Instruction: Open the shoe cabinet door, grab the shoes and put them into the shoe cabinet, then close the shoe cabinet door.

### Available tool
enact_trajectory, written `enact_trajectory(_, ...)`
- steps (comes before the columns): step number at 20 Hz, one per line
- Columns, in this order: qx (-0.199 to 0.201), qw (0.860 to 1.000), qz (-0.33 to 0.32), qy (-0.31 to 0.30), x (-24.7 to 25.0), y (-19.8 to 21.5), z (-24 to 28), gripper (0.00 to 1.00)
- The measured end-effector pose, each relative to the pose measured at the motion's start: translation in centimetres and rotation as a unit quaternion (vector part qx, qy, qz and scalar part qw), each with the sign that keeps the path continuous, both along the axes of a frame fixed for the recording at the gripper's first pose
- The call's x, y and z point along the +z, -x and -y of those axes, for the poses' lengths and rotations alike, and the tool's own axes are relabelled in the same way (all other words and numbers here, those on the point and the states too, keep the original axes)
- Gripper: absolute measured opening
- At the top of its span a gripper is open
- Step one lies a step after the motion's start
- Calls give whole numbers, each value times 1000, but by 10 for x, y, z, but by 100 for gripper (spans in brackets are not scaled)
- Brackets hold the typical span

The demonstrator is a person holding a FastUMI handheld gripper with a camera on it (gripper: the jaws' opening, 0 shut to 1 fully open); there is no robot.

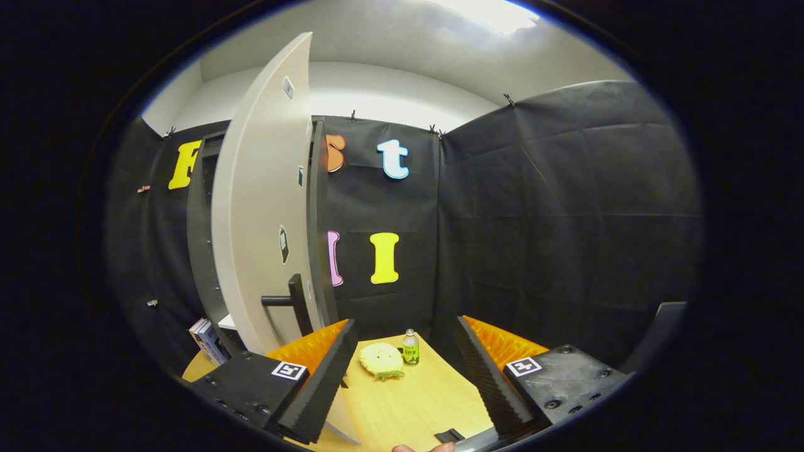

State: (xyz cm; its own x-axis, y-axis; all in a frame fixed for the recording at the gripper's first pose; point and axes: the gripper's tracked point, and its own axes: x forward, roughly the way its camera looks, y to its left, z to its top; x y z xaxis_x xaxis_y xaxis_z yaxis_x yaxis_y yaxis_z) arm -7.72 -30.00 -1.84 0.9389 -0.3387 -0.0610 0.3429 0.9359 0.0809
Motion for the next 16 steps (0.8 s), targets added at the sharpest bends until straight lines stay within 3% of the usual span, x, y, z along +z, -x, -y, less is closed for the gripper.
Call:
enact_trajectory(4,18,1000,-21,-10,-15,-18,-11,99)
enact_trajectory(16,10,999,-23,-20,-12,-17,-29,98)
